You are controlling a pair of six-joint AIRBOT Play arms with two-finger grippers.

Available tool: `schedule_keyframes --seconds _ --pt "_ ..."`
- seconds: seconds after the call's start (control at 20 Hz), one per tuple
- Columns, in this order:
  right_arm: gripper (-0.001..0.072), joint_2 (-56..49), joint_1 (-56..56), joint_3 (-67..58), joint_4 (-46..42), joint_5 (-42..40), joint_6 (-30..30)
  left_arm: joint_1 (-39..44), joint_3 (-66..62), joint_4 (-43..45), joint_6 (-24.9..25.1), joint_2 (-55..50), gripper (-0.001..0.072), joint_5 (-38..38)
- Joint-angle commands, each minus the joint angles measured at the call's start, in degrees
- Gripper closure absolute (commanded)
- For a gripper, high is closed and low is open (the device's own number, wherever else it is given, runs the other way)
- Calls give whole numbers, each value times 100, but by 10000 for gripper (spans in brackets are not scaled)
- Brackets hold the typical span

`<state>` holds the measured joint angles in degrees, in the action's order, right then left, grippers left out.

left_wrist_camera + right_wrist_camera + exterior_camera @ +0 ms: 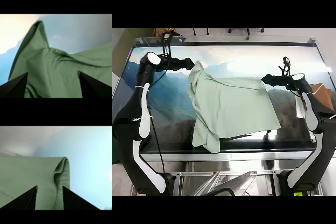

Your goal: Fold the shirts.

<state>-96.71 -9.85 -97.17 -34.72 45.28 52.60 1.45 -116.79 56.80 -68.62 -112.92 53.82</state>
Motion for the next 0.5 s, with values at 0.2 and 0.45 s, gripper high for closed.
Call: schedule_keyframes --seconds 0.2,0.45 --pt "355 752 -1397 -101 -310 2605 129 -1178 719 -133 -555 1270 200 2511" --pt "355 984 -2142 684 -710 3956 140 -1458 3849 -138 -304 2385 277 2863"
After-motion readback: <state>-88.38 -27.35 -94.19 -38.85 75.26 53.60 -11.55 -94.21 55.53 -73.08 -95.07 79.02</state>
